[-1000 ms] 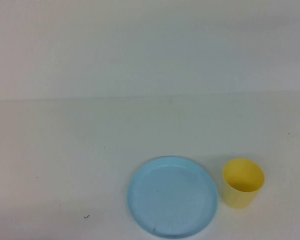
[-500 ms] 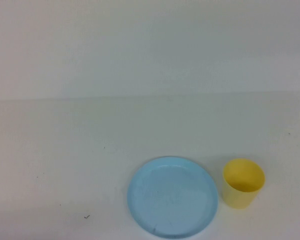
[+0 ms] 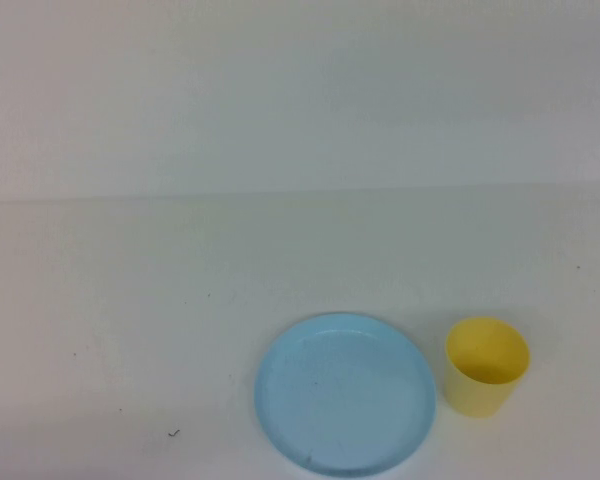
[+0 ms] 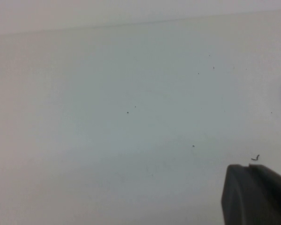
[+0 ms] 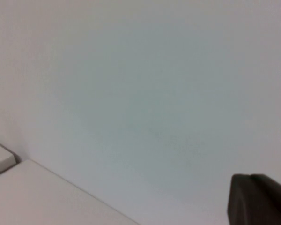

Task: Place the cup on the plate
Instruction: Pick up the cup from the table

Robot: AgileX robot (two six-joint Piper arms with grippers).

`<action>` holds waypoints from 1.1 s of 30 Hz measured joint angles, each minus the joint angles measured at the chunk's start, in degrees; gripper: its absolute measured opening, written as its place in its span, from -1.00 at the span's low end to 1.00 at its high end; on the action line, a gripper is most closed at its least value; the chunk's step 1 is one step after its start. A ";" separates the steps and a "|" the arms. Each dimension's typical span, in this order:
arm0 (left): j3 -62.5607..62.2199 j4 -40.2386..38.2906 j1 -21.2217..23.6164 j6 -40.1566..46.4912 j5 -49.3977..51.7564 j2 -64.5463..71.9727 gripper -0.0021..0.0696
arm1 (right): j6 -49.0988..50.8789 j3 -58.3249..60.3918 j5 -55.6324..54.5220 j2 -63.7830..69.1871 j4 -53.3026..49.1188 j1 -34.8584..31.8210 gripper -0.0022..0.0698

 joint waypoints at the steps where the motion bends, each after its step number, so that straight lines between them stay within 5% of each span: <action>1: 0.00 0.00 0.00 0.00 0.00 0.00 -0.94 | 0.28 0.00 -0.09 0.00 1.27 0.00 -0.94; 8: 0.00 0.00 0.00 0.00 0.00 0.00 -0.94 | -4.75 0.00 -0.09 0.00 21.87 0.43 -0.94; 14: 0.00 0.00 0.00 0.00 0.00 0.00 -0.94 | -28.71 3.08 6.44 -1.19 41.27 3.91 -0.94; 17: 0.00 0.00 0.00 0.00 0.00 0.00 -0.94 | -36.90 7.81 17.92 -1.96 52.92 6.77 -0.94; 21: 0.00 0.00 0.00 0.00 0.00 0.00 -0.94 | -46.40 12.66 47.11 -3.19 65.72 12.26 -0.94; 25: 0.00 0.00 0.00 0.00 0.00 0.00 -0.94 | -71.17 14.01 80.04 -5.12 76.55 20.12 -0.94; 28: 0.00 0.00 0.00 0.00 0.00 0.00 -0.94 | -85.95 14.01 91.17 -7.42 83.00 27.32 -0.94; 33: 0.00 0.00 0.00 0.00 0.00 0.00 -0.94 | -95.10 14.01 96.36 -9.64 98.65 36.28 -0.94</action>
